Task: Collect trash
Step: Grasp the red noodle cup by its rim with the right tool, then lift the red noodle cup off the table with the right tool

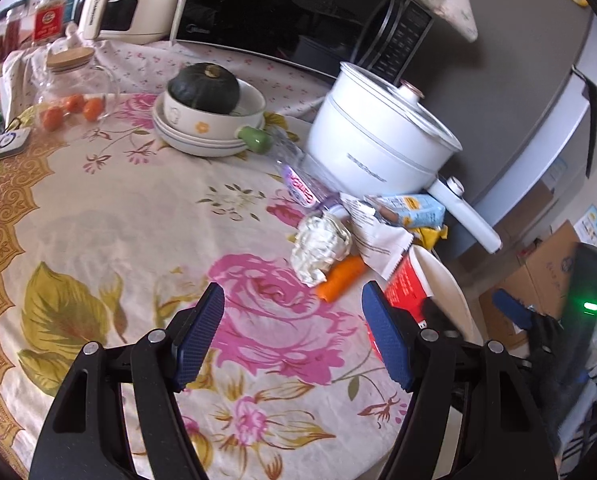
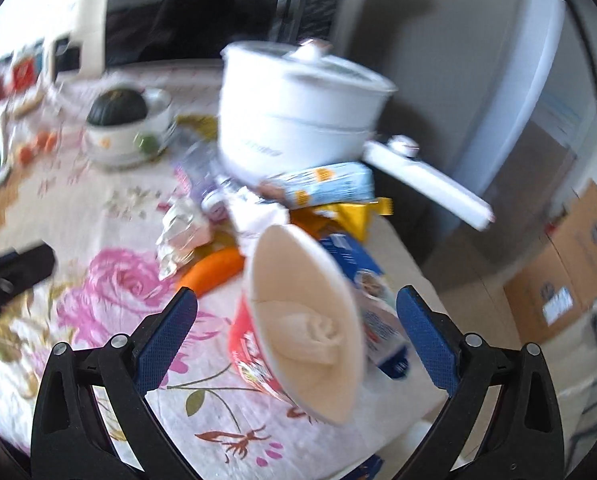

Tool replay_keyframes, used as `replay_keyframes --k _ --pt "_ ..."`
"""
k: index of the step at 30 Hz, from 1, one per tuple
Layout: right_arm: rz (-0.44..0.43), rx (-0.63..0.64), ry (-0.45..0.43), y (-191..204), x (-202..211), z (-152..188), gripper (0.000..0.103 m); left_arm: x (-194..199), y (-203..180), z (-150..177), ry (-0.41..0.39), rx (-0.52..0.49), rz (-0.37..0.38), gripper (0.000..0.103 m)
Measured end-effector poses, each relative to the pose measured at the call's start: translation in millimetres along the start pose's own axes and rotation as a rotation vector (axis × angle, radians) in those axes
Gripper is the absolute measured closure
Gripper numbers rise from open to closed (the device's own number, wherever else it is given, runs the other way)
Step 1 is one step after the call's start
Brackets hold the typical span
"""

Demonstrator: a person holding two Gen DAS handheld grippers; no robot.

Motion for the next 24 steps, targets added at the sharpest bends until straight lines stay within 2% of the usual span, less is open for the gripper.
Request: replay_keyframes --k 5,8,10,11,13,14,18,21,24 --pt "-0.051 0.035 0.122 11.3 -31.1 -7.2 0.026 6.3 10.2 -6.3 -0.007 0.025 0.011 0.033" --pt "-0.075 0.041 0.171 16.8 -44.1 -6.5 0.042 9.2 14.5 -8.8 -0.01 0.032 0.016 0.033" --pt "-0.11 0.041 0.219 22.0 -54.1 -2.1 0.065 9.5 18.1 -10.1 -0.008 0.037 0.017 0.033" --pt "-0.12 0.033 0.235 21.8 -58.2 1.1 0.073 9.3 19.9 -10.6 -0.006 0.041 0.018 0.033" --pt "-0.174 -0.034 0.264 19.5 -66.8 7.9 0.099 7.7 24.2 -11.4 0.001 0.057 0.019 0.033" --pt "-0.202 -0.069 0.259 17.9 -67.5 9.0 0.099 6.4 26.4 -12.0 0.006 0.068 0.022 0.033" --pt "-0.43 -0.301 0.227 5.1 -65.3 8.0 0.102 3.4 28.6 -13.1 0.017 0.094 0.039 0.033" --pt "-0.694 -0.528 0.164 -7.7 -52.1 -0.5 0.102 -1.7 27.2 -12.5 0.03 0.107 0.055 0.033" --pt "-0.912 -0.693 0.092 -17.9 -35.7 -7.2 0.102 -9.6 28.5 -12.4 0.045 0.137 0.07 0.033"
Point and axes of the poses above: each gripper's, at about its wrist camera, not at the fingertips, and x roughly against the way its jaws point, y to its left, z to its underside, the point moved 7 cm from there along -x, roughly the way its jaws point, and after that the axes turned 3 degrees about -z, right-handed, at the moved point
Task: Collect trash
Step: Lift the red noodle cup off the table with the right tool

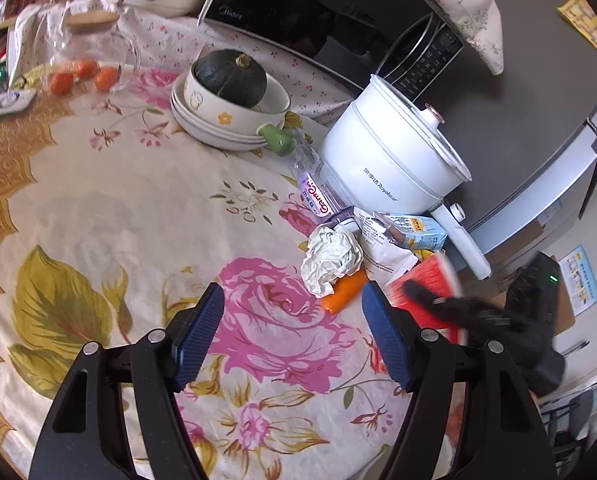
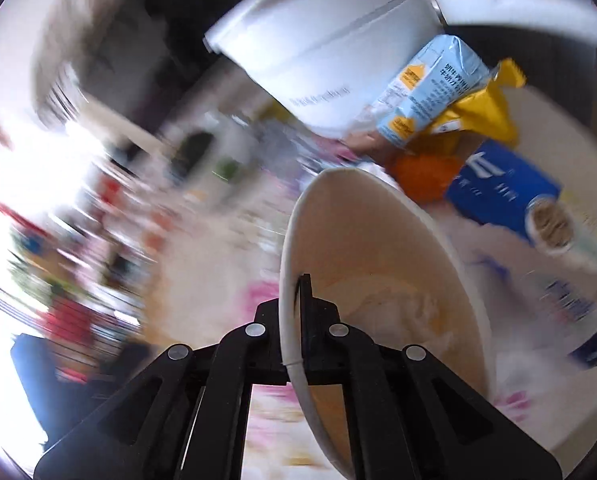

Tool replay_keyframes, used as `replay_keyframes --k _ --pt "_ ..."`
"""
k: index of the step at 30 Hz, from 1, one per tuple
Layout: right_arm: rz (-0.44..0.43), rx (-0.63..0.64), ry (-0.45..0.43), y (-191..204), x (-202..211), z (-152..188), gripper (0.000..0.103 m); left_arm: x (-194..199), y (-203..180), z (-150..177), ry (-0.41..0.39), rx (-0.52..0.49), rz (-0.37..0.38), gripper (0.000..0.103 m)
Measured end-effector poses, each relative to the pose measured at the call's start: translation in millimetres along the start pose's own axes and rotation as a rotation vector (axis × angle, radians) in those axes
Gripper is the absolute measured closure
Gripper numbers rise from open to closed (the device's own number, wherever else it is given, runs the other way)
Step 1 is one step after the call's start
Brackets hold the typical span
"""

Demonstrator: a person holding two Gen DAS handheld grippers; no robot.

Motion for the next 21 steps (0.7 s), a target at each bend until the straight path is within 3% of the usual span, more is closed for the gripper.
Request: replay_keyframes --k 3,8,10,13,16,18,21 --pt "-0.364 -0.156 -0.098 21.5 34.9 -12.9 0.102 -5.3 2.7 -4.4 -0.015 0.024 -0.006 0.033" --pt "-0.72 -0.249 -0.163 48.0 84.4 -28.7 0.102 -13.5 4.2 -15.9 -0.037 0.061 0.001 0.033" --pt "-0.821 -0.227 -0.189 70.4 104.5 -31.4 0.102 -22.0 -0.2 -15.4 -0.032 0.061 -0.004 0.033" --pt "-0.799 -0.092 -0.203 95.8 110.9 -38.5 0.102 -33.0 -9.5 -11.6 -0.02 0.05 -0.003 0.033" --pt "-0.846 -0.235 -0.141 78.8 84.1 -43.8 0.101 -40.5 -20.9 -9.3 -0.028 0.02 -0.015 0.033" --pt "-0.976 -0.271 -0.18 86.4 91.1 -39.7 0.101 -40.0 -24.3 -10.9 -0.04 0.014 -0.022 0.033" --pt "-1.062 -0.103 -0.18 120.9 117.3 -29.7 0.101 -30.1 -19.1 -19.2 -0.079 0.006 -0.04 0.033"
Point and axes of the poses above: each gripper's, at about its wrist camera, not at the fingertips, and x roughly against the way its jaws point, y to its left, z to its underside, the point moved 7 cm from there along -x, roughly the way its jaws point, and after that the axes turned 3 degrees about -z, right-handed, at the moved point
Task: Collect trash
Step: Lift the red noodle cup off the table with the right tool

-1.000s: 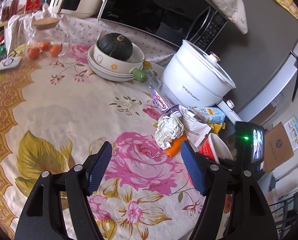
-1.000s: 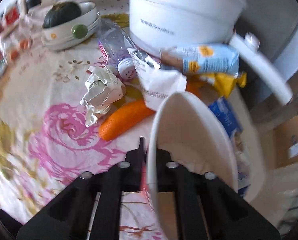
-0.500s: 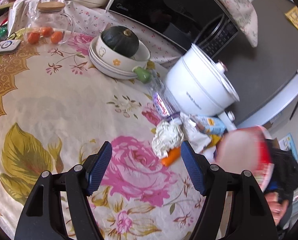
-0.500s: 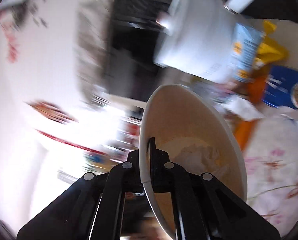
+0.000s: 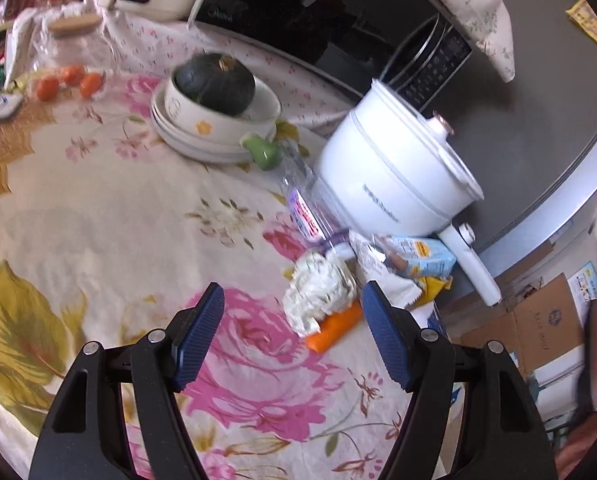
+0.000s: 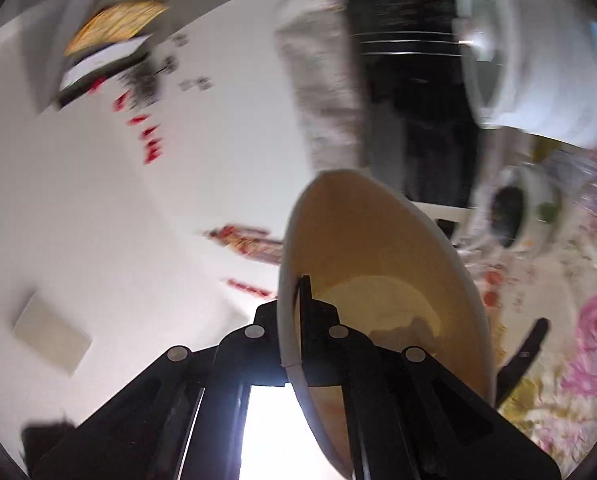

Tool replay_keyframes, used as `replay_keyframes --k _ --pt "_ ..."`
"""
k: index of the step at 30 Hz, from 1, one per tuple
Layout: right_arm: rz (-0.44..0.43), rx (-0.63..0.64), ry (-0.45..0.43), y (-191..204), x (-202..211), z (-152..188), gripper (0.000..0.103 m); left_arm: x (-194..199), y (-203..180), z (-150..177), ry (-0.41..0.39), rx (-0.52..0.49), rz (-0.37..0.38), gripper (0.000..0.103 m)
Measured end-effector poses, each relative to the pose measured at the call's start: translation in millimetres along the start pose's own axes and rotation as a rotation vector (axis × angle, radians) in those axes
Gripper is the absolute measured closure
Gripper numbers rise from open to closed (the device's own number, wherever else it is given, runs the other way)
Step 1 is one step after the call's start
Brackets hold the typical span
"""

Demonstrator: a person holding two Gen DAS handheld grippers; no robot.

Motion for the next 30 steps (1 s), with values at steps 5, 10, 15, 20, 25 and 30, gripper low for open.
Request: replay_keyframes --k 5,10,15,20,25,30 --pt "-0.145 -0.163 0.027 -10.2 -18.1 7.4 0.101 0.7 15.2 -8.6 -0.01 0.044 -0.013 0.033" --pt "-0.131 0.097 0.148 40.0 -40.7 28.7 0.101 -4.7 16.3 -5.6 0.006 0.041 -0.021 0.033" --pt "-0.188 -0.035 0.051 23.6 -12.5 11.9 0.101 -1.7 23.0 -10.0 -0.014 0.068 -0.032 0.035" --pt "-0.279 -0.005 -0.09 39.8 29.5 -25.4 0.101 1.7 23.5 -9.1 -0.022 0.062 -0.034 0.035" --pt "-0.215 -0.027 0.058 26.1 -19.1 13.5 0.101 -2.6 21.2 -7.1 -0.013 0.06 -0.033 0.035" --pt "-0.351 -0.171 -0.102 8.2 19.6 -15.4 0.101 2.1 22.1 -7.5 -0.029 0.041 -0.042 0.035"
Point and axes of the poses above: each gripper's, at about its wrist camera, not at the fingertips, and x roughly against the way its jaws point, y to its left, z to its underside, the point moved 7 cm from there along -x, roughly the way its jaws point, and after that the axes turned 3 degrees about -z, right-handed, at the moved point
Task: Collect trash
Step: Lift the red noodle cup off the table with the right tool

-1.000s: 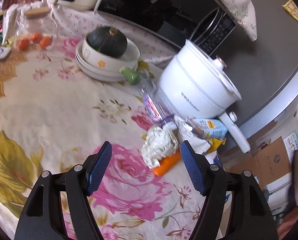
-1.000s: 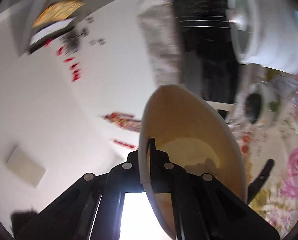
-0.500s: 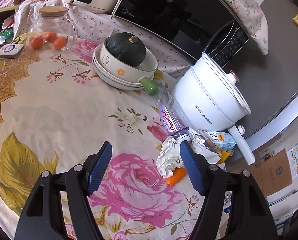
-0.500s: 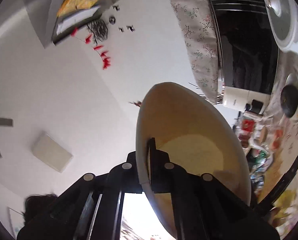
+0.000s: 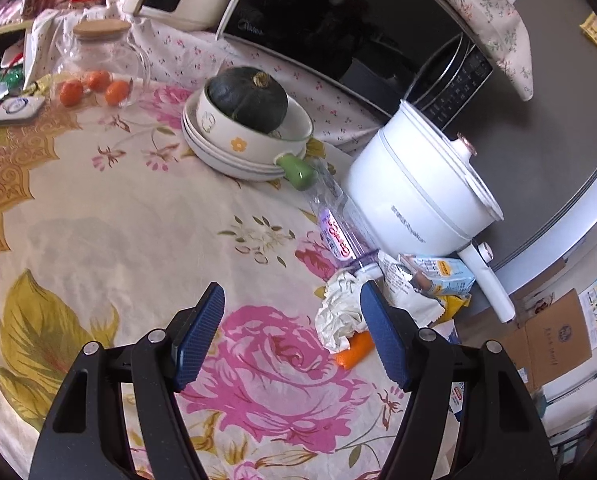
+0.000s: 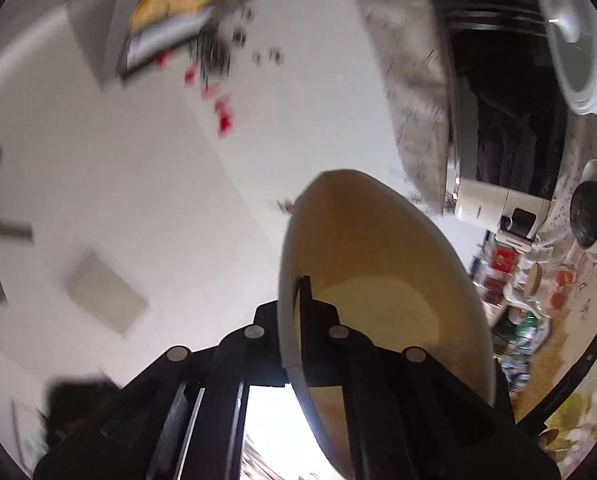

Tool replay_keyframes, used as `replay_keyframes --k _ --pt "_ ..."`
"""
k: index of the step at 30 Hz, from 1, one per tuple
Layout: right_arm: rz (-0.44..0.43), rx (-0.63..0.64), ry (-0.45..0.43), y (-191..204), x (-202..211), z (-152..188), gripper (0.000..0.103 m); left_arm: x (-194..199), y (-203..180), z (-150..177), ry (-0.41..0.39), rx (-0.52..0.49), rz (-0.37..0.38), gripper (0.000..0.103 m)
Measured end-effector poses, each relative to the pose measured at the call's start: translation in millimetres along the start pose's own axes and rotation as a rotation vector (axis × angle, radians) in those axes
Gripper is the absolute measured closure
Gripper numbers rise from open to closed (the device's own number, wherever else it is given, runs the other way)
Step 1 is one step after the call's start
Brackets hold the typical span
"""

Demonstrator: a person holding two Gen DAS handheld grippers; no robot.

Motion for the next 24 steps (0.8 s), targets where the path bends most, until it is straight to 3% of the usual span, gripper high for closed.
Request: replay_keyframes --k 1,3,5,6,7,8,12,13,15,17,20,22,24 --pt "-0.049 0.005 0.0 10.4 -1.7 0.4 0.101 0.1 1.1 -0.6 0.0 0.005 0.002 0.035" --pt "-0.09 0.15 0.11 51.4 -22.4 23.8 0.101 -2.9 1.5 -0.4 0.014 0.018 0.011 0.035" --pt "-0.012 0.385 0.169 68.5 -34.4 25.4 0.101 -6.6 -2.0 1.9 0.022 0.008 0.009 0.035" --pt "0.028 0.38 0.149 63.1 -30.1 12.0 0.101 -7.9 -3.9 3.5 0.024 -0.002 0.007 0.035" --pt "0.047 0.212 0.077 35.4 -17.4 -15.0 0.101 -8.6 -5.4 5.3 0.026 -0.011 0.004 0.035" --pt "0.043 0.121 0.022 17.2 -3.4 -28.5 0.101 -8.6 -7.7 7.3 0.027 -0.02 0.004 0.034" --pt "0.034 0.128 0.014 8.6 7.0 -20.6 0.101 -6.2 -10.9 5.6 0.015 -0.029 0.008 0.035" --pt "0.073 0.133 0.029 5.9 0.8 -19.3 0.101 -7.0 -11.3 5.7 0.017 -0.03 0.01 0.035" --pt "0.214 0.219 0.036 4.0 -1.7 -14.2 0.101 -12.2 -11.2 8.8 0.038 -0.027 0.012 0.035" --pt "0.465 0.332 0.062 -24.3 -7.5 -18.7 0.1 -15.1 -8.9 11.1 0.053 -0.017 0.009 0.034" --pt "0.749 0.345 0.117 -68.4 3.6 -14.3 0.099 -12.0 -0.5 5.7 0.039 0.004 -0.024 0.034" --pt "0.997 0.426 0.178 -97.3 17.0 -1.1 0.098 -7.2 7.7 0.2 0.026 0.027 -0.049 0.034" --pt "1.205 0.45 0.31 -131.5 34.1 17.5 0.095 -0.4 18.5 -7.2 0.012 0.053 -0.072 0.034"
Point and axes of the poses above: each gripper's, at about its wrist camera, not at the fingertips, and x roughly against the way its jaws point, y to its left, z to its underside, the point moved 7 cm from there along -x, roughly the way its jaws point, and after that the axes turned 3 degrees about -z, right-handed, at the moved point
